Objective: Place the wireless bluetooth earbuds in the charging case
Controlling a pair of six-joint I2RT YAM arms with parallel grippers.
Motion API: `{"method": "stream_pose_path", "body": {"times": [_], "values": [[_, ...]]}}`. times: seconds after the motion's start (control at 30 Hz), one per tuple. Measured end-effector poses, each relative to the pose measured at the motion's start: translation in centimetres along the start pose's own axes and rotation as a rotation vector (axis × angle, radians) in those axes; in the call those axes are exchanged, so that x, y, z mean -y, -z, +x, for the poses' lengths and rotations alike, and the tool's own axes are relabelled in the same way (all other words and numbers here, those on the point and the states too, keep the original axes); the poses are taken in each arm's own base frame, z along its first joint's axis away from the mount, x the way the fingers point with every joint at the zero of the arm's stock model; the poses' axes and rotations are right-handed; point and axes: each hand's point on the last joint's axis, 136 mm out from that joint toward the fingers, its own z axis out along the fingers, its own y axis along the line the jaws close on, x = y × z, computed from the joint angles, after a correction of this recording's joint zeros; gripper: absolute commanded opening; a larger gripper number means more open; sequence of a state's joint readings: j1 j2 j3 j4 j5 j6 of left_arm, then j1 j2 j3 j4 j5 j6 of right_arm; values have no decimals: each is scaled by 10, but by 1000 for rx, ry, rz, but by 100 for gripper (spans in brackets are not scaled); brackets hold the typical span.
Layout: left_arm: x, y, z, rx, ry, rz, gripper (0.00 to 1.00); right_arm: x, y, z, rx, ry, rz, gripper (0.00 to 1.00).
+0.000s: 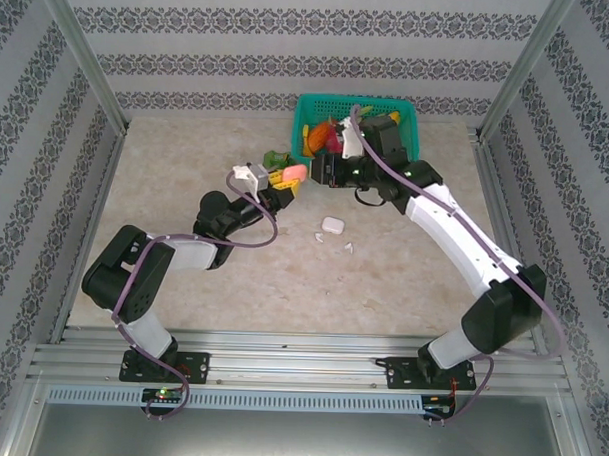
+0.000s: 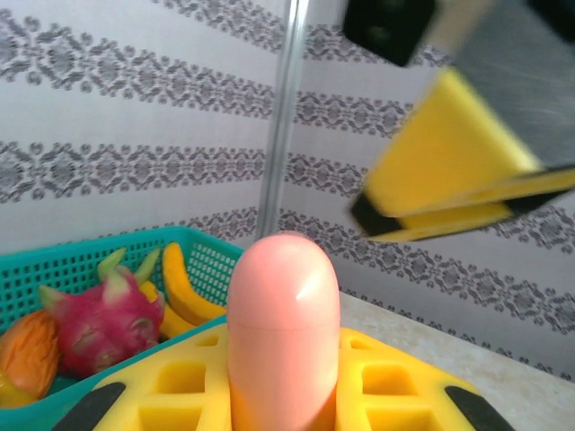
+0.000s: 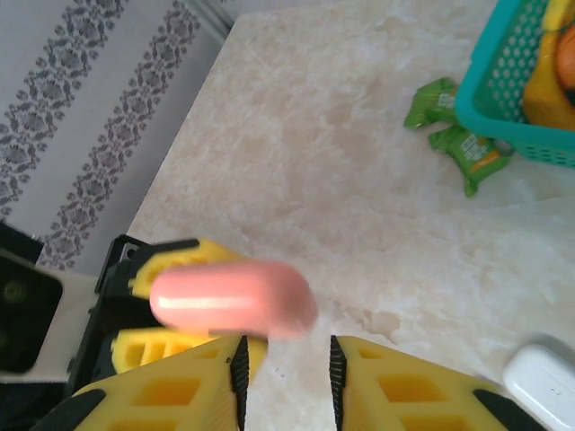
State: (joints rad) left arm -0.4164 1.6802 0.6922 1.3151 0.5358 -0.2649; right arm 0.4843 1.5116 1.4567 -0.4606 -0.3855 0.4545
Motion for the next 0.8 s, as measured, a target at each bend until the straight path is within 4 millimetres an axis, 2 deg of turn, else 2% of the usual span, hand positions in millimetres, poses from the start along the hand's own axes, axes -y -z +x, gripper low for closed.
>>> {"method": "stream_pose_path", "body": {"times": [0.17,0.23,0.53,0.7,0.8], "values": [[-27,8,16,-75,146,-128,0,14,16,16,49,-48,50,38],[-37,14,27,-134,223,-193,0,24,17,31,50,-79,75,39],[-74,51,86,-460,520,-463,0,63,-7,115,-48,-155,242,48],[-82,74,125,-587,652,-551,0,80,-11,135,-52,-175,327,52],[-86,81,150,-651,717,-579,1,92,-10,140,-42,-182,377,54]]}}
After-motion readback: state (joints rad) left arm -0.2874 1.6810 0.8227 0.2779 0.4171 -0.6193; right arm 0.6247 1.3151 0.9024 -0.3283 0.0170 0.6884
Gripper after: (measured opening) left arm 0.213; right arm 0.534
